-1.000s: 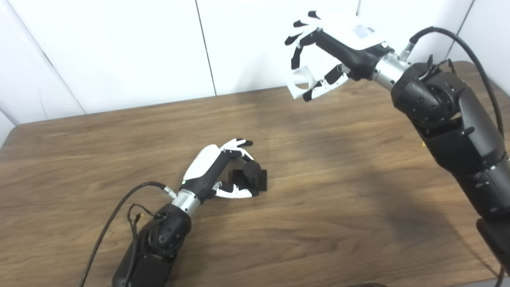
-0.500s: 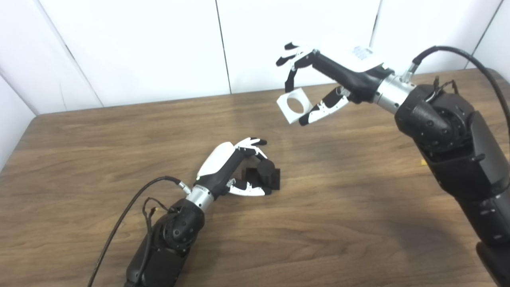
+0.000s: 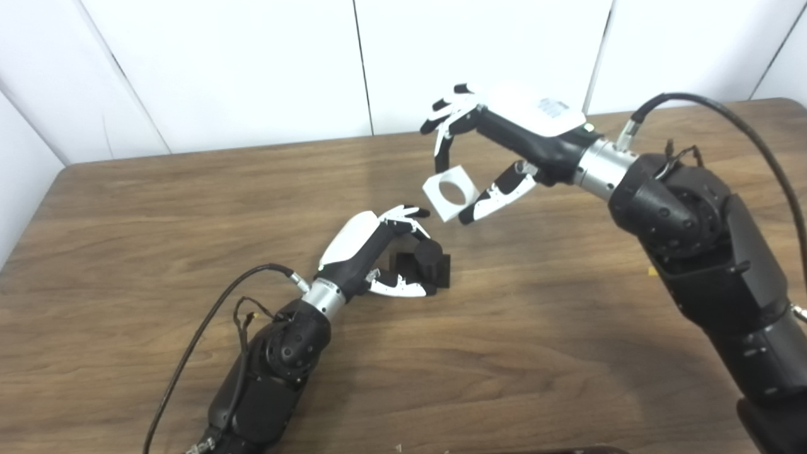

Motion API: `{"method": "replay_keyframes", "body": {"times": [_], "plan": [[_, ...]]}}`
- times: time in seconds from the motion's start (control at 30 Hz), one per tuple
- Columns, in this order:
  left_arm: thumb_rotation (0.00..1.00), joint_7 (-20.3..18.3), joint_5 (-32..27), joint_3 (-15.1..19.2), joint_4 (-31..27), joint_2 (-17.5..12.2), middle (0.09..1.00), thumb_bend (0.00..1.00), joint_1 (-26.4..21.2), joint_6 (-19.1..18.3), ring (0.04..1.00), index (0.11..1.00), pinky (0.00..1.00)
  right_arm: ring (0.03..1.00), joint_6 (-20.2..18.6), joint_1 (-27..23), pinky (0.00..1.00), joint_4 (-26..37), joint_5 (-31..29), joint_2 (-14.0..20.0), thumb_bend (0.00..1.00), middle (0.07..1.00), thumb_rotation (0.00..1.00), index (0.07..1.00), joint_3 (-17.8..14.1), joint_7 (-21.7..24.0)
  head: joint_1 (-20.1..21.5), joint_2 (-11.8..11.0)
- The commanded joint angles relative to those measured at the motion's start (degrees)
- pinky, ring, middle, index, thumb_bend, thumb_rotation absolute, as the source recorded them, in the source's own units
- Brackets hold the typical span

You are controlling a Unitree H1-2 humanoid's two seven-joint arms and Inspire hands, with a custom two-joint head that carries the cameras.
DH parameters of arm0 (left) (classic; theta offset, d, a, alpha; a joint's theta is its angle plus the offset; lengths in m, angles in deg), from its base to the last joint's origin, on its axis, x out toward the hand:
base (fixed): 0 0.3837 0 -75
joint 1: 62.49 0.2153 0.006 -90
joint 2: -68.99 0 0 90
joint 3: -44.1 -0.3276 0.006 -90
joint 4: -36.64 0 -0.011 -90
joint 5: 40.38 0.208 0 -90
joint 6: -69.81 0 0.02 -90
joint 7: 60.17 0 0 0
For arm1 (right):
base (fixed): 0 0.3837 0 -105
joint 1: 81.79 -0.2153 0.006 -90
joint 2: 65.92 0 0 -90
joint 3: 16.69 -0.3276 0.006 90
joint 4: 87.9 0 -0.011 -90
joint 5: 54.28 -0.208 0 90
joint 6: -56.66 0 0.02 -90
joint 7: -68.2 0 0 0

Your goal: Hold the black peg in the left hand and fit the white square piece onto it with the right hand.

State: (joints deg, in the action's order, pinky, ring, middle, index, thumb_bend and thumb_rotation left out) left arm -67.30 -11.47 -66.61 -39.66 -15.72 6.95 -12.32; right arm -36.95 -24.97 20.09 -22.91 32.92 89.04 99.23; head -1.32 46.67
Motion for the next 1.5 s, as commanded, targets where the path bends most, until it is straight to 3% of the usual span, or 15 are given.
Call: {"method": "replay_keyframes", "body": {"times": [0.0,0.53,0.67,1.0,1.47], "plan": [[0.08,-1.5,1.1,-0.7,1.6,-0.5,0.882,0.52,-0.3,-2.1,0.937,0.492,0.84,0.902,0.9,-1.6,0.98,1.1,-0.1,-0.7,0.52,0.798,0.14,0.477,-0.2,-1.4,0.0,0.0],[0.08,-1.2,1.2,-0.6,1.8,-0.2,0.881,0.52,-0.4,-2.1,0.936,0.492,0.83,0.891,2.0,1.4,0.96,0.6,0.1,-3.2,0.52,0.788,0.14,0.478,1.5,-1.5,-0.3,0.4],[0.08,-1.3,1.3,-0.6,1.7,-0.1,0.883,0.52,-0.4,-2.5,0.937,0.493,0.83,0.904,1.2,1.9,0.99,0.5,0.7,-3.5,0.52,0.799,0.14,0.478,2.2,-1.0,-0.3,0.5],[0.08,-1.3,1.2,-0.6,1.4,-0.2,0.883,0.52,-0.1,-2.5,0.938,0.493,0.84,0.91,0.7,2.3,1.0,-0.6,1.2,-3.0,0.52,0.801,0.14,0.479,3.5,-0.2,-0.4,0.7],[0.08,-1.3,1.4,-0.8,1.2,-0.2,0.88,0.52,0.1,-2.4,0.934,0.492,0.84,0.907,2.9,0.0,1.0,-4.9,1.9,-1.7,0.52,0.795,0.14,0.479,4.5,0.2,-0.7,1.1]]}}
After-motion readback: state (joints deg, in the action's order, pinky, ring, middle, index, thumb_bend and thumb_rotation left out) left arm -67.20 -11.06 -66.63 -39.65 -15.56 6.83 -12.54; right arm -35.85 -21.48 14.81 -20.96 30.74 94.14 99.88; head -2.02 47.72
